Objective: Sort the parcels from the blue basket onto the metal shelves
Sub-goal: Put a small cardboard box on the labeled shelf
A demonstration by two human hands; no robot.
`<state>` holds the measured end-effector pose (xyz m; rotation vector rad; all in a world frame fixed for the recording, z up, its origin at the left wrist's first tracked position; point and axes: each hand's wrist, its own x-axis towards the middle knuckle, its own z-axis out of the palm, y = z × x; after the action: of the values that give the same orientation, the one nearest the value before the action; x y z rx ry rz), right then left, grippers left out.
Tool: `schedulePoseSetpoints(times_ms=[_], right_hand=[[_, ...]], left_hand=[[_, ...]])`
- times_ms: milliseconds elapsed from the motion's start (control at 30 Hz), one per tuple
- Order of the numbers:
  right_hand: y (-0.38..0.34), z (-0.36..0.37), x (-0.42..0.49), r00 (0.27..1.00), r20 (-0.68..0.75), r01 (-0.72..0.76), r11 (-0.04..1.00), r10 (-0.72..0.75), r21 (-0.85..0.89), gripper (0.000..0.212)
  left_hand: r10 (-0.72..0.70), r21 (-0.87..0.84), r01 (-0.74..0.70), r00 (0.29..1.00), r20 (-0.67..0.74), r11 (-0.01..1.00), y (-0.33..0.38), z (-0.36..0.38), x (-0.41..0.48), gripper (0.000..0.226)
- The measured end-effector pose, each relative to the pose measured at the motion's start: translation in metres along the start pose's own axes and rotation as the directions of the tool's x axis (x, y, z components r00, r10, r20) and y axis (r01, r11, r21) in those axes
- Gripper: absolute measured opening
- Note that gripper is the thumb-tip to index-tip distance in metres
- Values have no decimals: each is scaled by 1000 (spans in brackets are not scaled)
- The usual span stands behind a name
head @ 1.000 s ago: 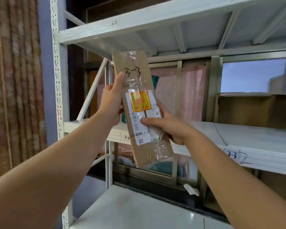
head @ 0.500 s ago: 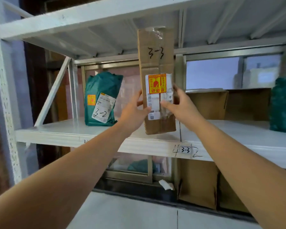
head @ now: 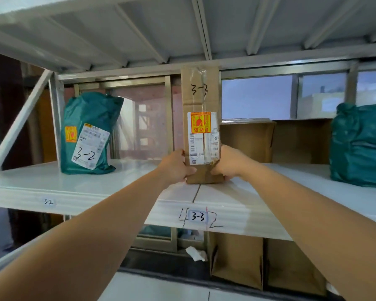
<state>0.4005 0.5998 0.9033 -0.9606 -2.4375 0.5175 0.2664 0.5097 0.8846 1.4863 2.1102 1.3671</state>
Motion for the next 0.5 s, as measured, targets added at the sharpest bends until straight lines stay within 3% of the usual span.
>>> schedulePoseSetpoints(times_ms=[100, 300, 500], right_hand=[[5, -10, 17, 997, 36, -66, 998, 65, 23, 41], [25, -41, 50, 981, 164, -113, 992, 104, 49, 48], [39, -28, 69, 989, 113, -94, 995, 97, -26, 37]], left_hand=[[-28, 20, 27, 999, 42, 999, 4, 3, 20, 45], [2, 193, -25, 993, 118, 981, 14, 11, 57, 35], [1, 226, -21, 996, 91, 974, 5, 27, 83, 48]])
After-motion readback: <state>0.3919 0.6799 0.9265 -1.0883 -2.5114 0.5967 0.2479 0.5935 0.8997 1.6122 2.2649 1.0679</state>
